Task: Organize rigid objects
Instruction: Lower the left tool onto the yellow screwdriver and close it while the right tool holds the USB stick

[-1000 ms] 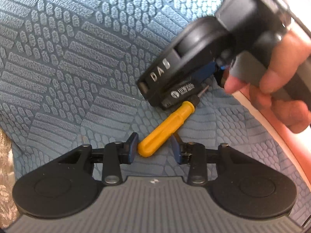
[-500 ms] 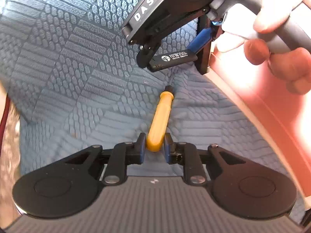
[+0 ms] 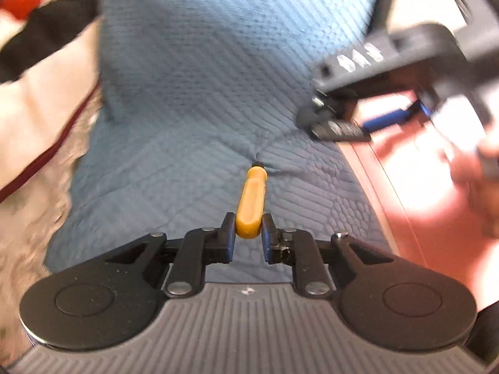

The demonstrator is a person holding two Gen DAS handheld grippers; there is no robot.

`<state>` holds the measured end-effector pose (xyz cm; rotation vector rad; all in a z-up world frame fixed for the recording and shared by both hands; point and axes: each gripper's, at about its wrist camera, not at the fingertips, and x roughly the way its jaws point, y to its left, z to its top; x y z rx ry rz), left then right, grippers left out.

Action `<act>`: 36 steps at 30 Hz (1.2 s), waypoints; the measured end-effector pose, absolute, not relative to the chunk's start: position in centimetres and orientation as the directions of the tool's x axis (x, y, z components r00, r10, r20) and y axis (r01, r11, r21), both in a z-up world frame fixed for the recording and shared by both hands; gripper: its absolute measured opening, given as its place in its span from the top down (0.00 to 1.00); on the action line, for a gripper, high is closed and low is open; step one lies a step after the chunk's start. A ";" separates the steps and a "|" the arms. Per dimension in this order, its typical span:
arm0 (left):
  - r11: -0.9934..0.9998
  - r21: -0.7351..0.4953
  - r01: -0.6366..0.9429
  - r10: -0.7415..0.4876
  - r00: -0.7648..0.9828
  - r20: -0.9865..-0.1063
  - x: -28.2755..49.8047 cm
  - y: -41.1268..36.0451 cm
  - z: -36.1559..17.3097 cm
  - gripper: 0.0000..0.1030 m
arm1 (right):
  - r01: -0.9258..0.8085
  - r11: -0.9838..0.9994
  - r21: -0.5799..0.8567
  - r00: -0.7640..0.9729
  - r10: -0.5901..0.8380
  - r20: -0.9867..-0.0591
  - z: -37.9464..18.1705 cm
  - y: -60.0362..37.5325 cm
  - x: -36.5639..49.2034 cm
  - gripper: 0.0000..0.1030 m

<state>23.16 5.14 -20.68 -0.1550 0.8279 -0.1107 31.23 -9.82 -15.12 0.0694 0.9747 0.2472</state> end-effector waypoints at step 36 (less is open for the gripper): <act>0.906 -0.393 -0.157 -0.225 0.609 -0.761 23.9 8.8 -21.1 0.75 | -0.265 0.963 0.050 0.574 0.199 -0.794 -19.6 -9.0 22.1 0.18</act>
